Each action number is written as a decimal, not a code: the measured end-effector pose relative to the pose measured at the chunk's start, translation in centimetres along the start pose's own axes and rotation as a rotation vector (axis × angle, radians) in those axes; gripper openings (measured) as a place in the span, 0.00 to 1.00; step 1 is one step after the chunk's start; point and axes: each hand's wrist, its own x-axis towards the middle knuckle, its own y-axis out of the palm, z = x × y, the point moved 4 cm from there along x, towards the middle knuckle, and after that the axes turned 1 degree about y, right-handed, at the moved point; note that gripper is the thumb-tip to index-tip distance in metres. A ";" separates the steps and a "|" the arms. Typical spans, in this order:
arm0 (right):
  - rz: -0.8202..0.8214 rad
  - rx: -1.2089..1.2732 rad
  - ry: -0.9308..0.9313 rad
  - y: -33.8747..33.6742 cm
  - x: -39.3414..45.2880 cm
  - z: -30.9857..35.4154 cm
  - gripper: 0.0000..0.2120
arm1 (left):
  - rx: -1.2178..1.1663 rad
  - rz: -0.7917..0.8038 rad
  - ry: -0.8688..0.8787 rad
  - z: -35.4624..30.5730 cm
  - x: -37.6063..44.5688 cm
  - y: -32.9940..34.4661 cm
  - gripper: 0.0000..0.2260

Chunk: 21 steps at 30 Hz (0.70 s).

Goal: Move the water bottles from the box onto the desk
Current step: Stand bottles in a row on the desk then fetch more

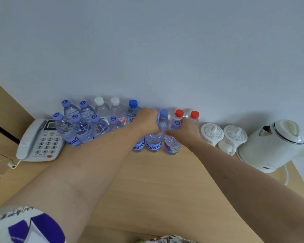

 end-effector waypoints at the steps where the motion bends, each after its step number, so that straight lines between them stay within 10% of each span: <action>1: -0.019 -0.036 0.001 -0.1 0.1 0.2 0.27 | -0.002 0.020 0.004 0.0 0.1 -0.1 0.14; 21: 0.005 0.023 -0.153 0.0 0.9 1.2 0.23 | 0.020 0.049 -0.008 0.0 0.5 -0.2 0.13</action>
